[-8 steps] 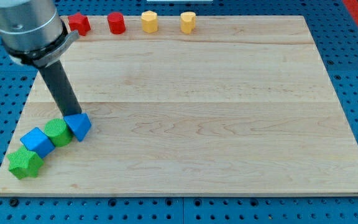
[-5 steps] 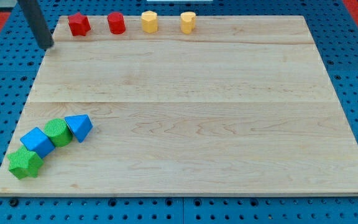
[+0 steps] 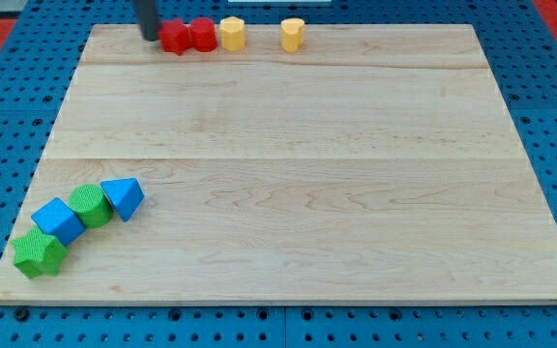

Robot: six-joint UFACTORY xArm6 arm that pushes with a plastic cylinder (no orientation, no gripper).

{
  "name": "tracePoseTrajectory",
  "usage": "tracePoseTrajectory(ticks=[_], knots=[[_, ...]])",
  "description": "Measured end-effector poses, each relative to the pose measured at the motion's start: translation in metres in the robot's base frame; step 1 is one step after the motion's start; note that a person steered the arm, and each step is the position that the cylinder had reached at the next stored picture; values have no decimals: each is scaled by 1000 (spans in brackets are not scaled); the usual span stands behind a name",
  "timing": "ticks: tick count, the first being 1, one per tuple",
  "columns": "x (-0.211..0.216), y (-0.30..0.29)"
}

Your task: Push the yellow blocks and red blocks at the top center

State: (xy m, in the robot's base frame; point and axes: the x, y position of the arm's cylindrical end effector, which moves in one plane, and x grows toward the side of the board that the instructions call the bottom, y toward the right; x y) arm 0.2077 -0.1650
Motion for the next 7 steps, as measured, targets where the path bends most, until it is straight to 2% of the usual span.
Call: tracePoseTrajectory(ticks=[1, 3, 5, 6, 7], knots=[[-11, 8], [-12, 108], [-14, 171], [-15, 167], [-15, 202]])
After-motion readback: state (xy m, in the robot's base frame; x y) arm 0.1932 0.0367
